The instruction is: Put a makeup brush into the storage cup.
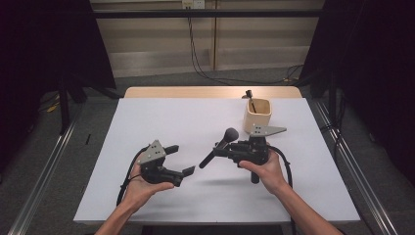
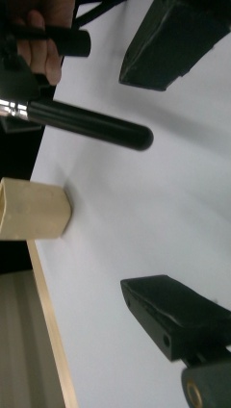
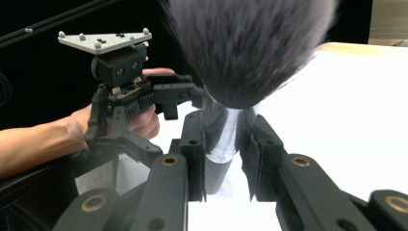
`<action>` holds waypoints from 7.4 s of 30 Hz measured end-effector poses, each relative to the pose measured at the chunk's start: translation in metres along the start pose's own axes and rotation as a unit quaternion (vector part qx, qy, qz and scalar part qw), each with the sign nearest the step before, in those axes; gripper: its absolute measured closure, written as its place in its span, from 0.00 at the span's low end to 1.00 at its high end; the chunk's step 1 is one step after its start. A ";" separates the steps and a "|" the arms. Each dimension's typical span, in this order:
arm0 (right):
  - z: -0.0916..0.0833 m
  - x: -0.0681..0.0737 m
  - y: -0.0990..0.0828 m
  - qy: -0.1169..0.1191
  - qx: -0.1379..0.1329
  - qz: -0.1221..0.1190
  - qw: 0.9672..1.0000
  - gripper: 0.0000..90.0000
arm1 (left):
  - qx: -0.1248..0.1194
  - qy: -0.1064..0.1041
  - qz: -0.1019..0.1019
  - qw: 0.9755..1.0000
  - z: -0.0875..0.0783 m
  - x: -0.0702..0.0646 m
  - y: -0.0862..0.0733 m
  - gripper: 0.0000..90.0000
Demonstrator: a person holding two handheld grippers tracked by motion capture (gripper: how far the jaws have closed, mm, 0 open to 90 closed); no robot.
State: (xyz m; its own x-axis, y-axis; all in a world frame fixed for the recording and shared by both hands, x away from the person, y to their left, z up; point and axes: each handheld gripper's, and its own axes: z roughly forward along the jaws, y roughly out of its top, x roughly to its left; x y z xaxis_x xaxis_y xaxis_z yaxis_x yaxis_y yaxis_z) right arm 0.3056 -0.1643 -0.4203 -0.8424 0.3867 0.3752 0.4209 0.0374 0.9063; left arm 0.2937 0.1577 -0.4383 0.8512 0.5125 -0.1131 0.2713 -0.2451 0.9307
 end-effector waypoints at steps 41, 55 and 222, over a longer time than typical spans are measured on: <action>-0.061 -0.014 0.000 -0.089 0.006 -0.002 0.996 0.81 | -0.034 0.097 -0.035 0.994 -0.088 0.009 -0.034 0.03; -0.086 -0.024 0.006 -0.124 -0.005 -0.004 0.992 0.81 | -0.058 0.136 -0.043 0.988 -0.095 0.018 -0.042 0.03; -0.099 -0.101 0.032 -0.365 -0.029 -0.017 0.931 0.01 | -0.039 0.148 -0.031 0.988 -0.107 0.024 -0.045 0.03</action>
State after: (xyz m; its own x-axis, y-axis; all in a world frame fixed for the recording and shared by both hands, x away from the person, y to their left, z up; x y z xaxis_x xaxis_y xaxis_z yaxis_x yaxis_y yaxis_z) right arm 0.3705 -0.2937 -0.4099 -0.3935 0.9096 0.1336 0.3623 0.0199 0.9318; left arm 0.2540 0.2685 -0.4455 0.6615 0.7462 -0.0748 0.2742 -0.1478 0.9502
